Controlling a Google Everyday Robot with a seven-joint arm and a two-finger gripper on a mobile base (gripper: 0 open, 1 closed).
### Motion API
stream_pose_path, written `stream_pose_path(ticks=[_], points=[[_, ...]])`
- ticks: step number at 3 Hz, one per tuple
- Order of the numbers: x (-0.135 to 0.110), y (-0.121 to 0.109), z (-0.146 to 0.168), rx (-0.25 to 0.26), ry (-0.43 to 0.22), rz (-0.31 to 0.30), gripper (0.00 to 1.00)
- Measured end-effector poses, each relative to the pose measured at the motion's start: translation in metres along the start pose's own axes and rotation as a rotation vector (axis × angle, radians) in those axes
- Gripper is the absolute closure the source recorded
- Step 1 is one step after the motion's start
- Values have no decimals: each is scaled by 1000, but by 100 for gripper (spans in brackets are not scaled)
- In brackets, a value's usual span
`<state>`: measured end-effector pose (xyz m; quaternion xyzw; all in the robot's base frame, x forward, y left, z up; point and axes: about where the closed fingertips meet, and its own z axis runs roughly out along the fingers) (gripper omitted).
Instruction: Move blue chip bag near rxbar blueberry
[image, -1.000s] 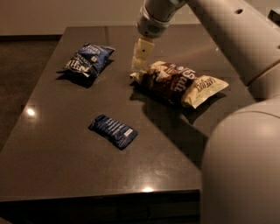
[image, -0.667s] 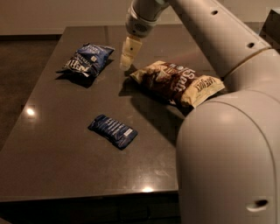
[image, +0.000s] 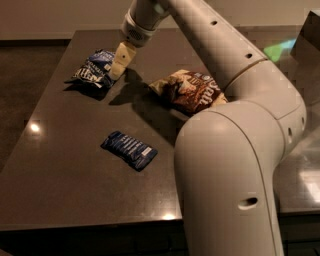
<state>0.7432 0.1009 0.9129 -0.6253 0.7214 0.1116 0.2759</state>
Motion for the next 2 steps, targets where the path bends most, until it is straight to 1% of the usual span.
stream_pose_path(ticks=[1, 2], points=[[-20, 0, 27, 21, -65, 113, 0], [-29, -1, 46, 57, -82, 163, 0]])
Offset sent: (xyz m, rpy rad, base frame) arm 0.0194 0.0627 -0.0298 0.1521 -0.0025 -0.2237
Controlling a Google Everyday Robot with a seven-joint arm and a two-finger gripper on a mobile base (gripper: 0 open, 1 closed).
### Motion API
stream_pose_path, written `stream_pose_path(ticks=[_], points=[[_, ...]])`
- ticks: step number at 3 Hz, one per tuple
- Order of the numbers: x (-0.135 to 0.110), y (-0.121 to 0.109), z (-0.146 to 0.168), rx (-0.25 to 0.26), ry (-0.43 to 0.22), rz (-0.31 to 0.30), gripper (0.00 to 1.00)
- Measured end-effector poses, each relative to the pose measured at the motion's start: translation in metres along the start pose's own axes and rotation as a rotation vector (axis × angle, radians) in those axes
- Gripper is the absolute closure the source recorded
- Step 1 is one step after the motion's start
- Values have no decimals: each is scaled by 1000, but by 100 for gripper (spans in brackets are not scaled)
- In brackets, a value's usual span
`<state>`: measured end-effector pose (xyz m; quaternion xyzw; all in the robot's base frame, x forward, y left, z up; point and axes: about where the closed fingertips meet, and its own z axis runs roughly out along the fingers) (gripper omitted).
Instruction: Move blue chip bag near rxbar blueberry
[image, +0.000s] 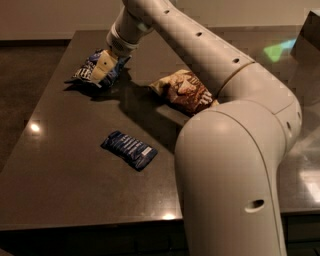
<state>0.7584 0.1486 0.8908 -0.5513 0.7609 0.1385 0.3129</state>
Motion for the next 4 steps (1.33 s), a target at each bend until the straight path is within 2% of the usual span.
stream_pose_path(ticks=[2, 3, 4], points=[[5, -22, 35, 38, 70, 14, 0], [10, -35, 38, 46, 105, -3, 25], [10, -38, 33, 30, 100, -16, 47]])
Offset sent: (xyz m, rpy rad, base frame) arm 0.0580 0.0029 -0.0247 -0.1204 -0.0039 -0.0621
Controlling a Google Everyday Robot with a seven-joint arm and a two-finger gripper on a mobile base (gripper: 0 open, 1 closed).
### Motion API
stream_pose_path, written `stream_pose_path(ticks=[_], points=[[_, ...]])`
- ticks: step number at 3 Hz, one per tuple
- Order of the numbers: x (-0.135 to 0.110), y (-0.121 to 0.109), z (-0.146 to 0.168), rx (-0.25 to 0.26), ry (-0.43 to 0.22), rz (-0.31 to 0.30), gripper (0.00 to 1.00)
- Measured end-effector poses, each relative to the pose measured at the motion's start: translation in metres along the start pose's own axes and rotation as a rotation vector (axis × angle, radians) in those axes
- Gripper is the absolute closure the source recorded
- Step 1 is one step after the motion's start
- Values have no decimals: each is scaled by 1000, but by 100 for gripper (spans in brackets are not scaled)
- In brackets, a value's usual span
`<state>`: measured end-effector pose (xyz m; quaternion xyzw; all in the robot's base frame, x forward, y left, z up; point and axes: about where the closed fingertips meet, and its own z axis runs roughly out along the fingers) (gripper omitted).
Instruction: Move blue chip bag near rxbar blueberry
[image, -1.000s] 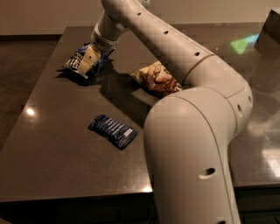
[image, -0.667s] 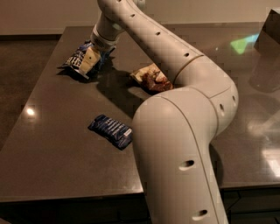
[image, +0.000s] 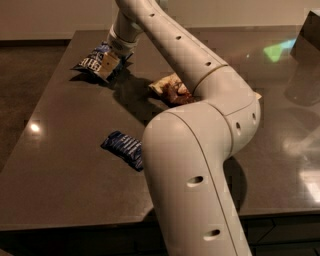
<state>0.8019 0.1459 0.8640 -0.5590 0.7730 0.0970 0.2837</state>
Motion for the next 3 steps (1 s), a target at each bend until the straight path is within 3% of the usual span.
stream_pose_path(ticks=[2, 3], points=[[9, 7, -29, -36, -44, -3, 99], [14, 12, -46, -50, -64, -4, 100]])
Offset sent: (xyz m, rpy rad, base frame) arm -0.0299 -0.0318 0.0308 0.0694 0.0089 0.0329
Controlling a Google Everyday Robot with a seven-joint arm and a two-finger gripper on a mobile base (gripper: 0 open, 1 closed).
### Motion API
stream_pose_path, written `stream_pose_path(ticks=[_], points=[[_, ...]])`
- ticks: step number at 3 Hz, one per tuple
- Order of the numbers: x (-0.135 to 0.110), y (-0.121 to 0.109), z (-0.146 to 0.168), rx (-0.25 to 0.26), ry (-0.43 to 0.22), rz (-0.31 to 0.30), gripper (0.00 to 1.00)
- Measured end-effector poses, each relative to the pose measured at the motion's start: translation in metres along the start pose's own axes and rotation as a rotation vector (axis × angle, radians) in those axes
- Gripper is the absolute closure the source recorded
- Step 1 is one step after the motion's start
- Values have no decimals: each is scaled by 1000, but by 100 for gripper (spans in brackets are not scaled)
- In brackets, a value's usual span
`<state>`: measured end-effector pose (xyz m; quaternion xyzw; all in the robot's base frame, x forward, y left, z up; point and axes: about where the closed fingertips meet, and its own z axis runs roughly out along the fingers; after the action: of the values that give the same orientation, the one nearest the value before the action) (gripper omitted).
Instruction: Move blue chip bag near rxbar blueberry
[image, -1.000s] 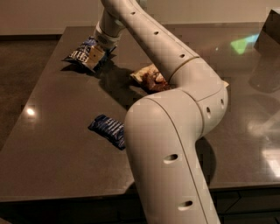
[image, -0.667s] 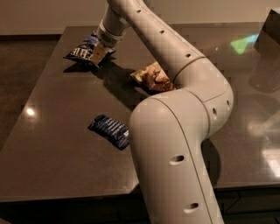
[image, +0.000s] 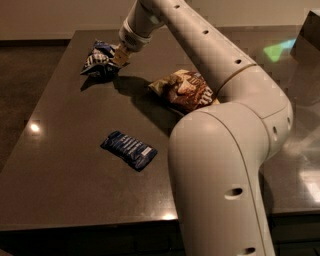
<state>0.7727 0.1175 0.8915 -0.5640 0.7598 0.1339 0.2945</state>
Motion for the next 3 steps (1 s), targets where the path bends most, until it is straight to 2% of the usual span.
stream_pose_path(ticks=[1, 2, 3], points=[[18, 26, -50, -50, -2, -71, 100], [39, 49, -85, -84, 11, -131, 100], [69, 115, -132, -179, 3, -238, 100]])
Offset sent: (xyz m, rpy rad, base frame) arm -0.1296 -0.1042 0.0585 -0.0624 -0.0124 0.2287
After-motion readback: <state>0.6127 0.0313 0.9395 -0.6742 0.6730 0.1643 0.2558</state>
